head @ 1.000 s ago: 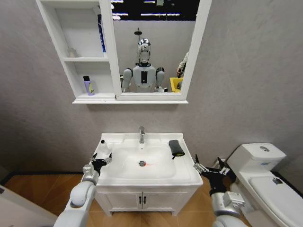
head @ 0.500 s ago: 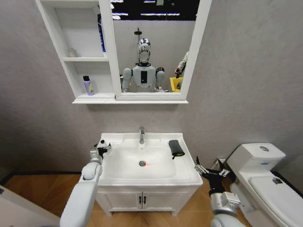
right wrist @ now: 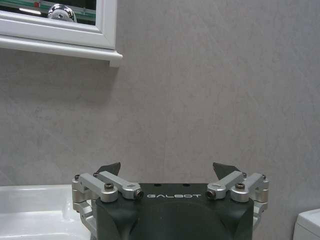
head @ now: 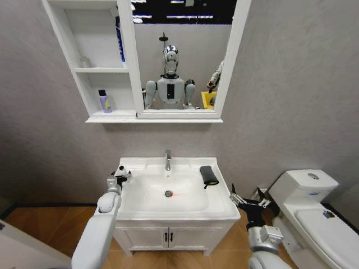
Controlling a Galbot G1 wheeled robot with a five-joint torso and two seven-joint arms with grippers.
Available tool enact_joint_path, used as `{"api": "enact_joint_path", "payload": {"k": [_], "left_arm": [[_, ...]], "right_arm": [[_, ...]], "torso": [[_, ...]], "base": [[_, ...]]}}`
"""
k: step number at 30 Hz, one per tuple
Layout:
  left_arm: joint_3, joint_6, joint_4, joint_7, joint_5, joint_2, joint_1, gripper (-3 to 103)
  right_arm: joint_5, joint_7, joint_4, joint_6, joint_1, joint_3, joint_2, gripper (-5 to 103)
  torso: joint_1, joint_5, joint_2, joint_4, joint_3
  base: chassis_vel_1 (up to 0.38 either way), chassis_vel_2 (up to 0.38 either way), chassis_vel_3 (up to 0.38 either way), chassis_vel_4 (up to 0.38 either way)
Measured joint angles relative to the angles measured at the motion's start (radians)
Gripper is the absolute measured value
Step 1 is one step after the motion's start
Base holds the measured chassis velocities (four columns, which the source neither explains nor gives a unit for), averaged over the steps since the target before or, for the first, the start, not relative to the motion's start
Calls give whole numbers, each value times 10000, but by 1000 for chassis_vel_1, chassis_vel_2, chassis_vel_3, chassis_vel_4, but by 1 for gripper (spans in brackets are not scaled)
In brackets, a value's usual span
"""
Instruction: Move facial cleanser and shampoo from washbasin to cabinet, then wipe washbasin with towel.
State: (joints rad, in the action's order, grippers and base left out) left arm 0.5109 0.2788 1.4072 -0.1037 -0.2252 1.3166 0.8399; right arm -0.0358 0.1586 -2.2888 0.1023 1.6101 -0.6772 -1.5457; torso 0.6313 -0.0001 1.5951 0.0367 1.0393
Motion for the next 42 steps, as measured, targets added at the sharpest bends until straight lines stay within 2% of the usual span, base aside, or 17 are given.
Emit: {"api": "enact_joint_path", "payload": {"k": [5,6,8,21,25,29,30,31,33,34,35,36,37,38,40,41,42], "left_arm": [[27,-149,-227,44,-1,3,-83,99],[28,-202,-316,61,-14,36,-183,89],[23,-226,-383,83,-39,63,-238,89],[48,-603,-610,388,-87,274,-293,35],[58,-694,-34,185,-231,131,-96,32],[-10,-528,1358,-625,-606,-372,296,32],[-26,-327,1911,-870,-833,-597,408,32],[-67,283,3055,-1412,-1378,-1042,533,32],[-94,637,3613,-1638,-1708,-1253,561,32],[-174,1158,4410,-1971,-2339,-1590,575,32],[-334,2833,6466,-3105,-4799,-2643,361,32],[-334,2833,6466,-3105,-4799,-2643,361,32],[-366,3445,7277,-3544,-5995,-3215,115,32],[-366,3445,7277,-3544,-5995,-3215,115,32],[-491,4306,8265,-4389,-8631,-4878,-1271,32],[-648,4428,8146,-4566,-9246,-5321,-1947,32],[-648,4428,8146,-4566,-9246,-5321,-1947,32]], "right_arm": [[10,0,-67,1,19,39,-8,100],[11,0,-113,5,36,45,-13,100],[12,0,-143,5,64,46,-15,100],[-8,127,-246,-146,304,-66,-57,100],[-9,173,-257,-153,296,-28,-67,100],[-9,193,-271,-156,292,0,-69,100],[-9,196,-271,-156,296,2,-68,100],[-9,196,-272,-156,296,2,-66,100],[-9,196,-267,-156,298,9,-65,100],[-9,201,-258,-161,298,6,-65,100],[-7,205,-173,-174,337,11,-66,100],[-7,205,-173,-174,337,11,-66,100],[-7,206,-125,-177,356,14,-63,100],[-7,206,-125,-177,356,14,-63,100],[29,206,28,-234,367,105,-38,100],[57,205,61,-247,357,166,-39,100],[57,205,61,-247,357,166,-39,100]], "torso": [[-1,1,0,0,-1],[-1,2,0,-1,-1],[-1,1,0,-2,-1],[0,0,0,-1,-1],[0,0,0,-3,-1],[0,0,0,-2,-1],[0,-2,0,2,0],[0,-1,0,3,0],[0,-4,0,4,-1],[-1,0,0,2,-1],[-2,1,1,-1,-1],[-2,1,1,-1,-1],[-1,-2,1,0,-1],[-1,-2,1,0,-1],[-3,8,4,-1,-3],[-3,5,3,0,-3],[-3,5,3,0,-3]], "base": [[0,0,0,0],[0,0,0,0],[0,0,0,0],[0,0,0,0],[0,0,0,0],[0,0,0,0],[0,0,0,0],[0,0,0,0],[0,0,0,0],[0,0,0,0],[0,0,0,0],[0,0,0,0],[0,0,0,0],[0,0,0,0],[0,0,0,0],[0,0,0,0],[0,0,0,0]]}}
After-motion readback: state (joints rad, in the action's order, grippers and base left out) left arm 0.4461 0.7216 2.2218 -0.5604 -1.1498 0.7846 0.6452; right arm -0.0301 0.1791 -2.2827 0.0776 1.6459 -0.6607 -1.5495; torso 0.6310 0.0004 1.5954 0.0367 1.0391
